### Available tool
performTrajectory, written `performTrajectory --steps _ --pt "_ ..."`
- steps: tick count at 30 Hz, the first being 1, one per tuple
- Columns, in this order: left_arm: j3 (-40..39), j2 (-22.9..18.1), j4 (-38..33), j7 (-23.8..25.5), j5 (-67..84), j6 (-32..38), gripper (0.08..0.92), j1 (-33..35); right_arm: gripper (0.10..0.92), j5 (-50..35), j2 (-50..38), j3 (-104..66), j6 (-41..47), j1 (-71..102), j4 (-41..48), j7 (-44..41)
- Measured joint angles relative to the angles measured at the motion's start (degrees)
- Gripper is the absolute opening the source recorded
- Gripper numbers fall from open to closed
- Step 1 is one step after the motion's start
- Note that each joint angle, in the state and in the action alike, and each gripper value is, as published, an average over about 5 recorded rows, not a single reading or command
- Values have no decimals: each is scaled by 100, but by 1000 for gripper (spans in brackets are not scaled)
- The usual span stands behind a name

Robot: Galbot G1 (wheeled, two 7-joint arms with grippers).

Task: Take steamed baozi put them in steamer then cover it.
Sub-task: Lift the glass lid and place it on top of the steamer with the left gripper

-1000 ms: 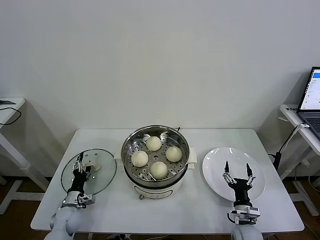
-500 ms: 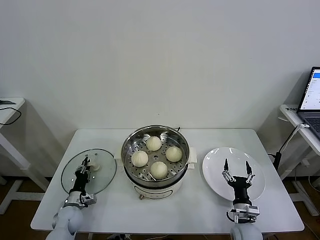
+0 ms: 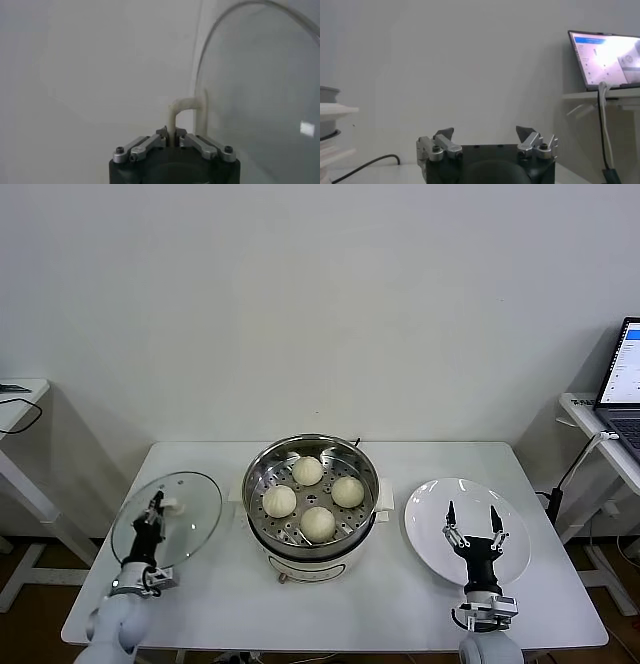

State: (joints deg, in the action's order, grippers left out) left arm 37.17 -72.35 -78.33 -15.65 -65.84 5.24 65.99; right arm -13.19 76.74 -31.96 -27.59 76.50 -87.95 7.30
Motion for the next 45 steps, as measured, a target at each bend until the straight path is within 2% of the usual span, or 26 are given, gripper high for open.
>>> performTrajectory --steps 7,12,17,22,27,34,39,45 --pt "363 121 -1189 131 -36 -147 194 159 823 -1 4 -16 -55 34 -25 -16" --pt "323 148 -2147 287 -69 -307 194 274 823 -21 -4 -43 -65 68 -58 -20" --pt "-187 156 -3026 528 -99 -597 194 321 823 -49 -24 -73 -74 85 -59 -21" --pt "-1093 82 -3580 845 -168 -1107 194 254 823 -80 -43 -105 -111 104 -18 -29" --pt "-2083 -80 -3844 1241 -362 -1665 194 98 823 -123 -67 -135 -160 107 48 -41" --pt "-3183 -346 -3861 1930 -801 -2391 194 -179 823 -152 -63 -140 -214 60 158 -59" --pt "-3621 -549 -3647 2358 -1160 -2747 194 -381 823 -161 -49 -138 -220 27 213 -66" --pt "-3889 -708 -3324 2639 -1500 -2955 194 -528 823 -170 -49 -140 -230 6 270 -77"
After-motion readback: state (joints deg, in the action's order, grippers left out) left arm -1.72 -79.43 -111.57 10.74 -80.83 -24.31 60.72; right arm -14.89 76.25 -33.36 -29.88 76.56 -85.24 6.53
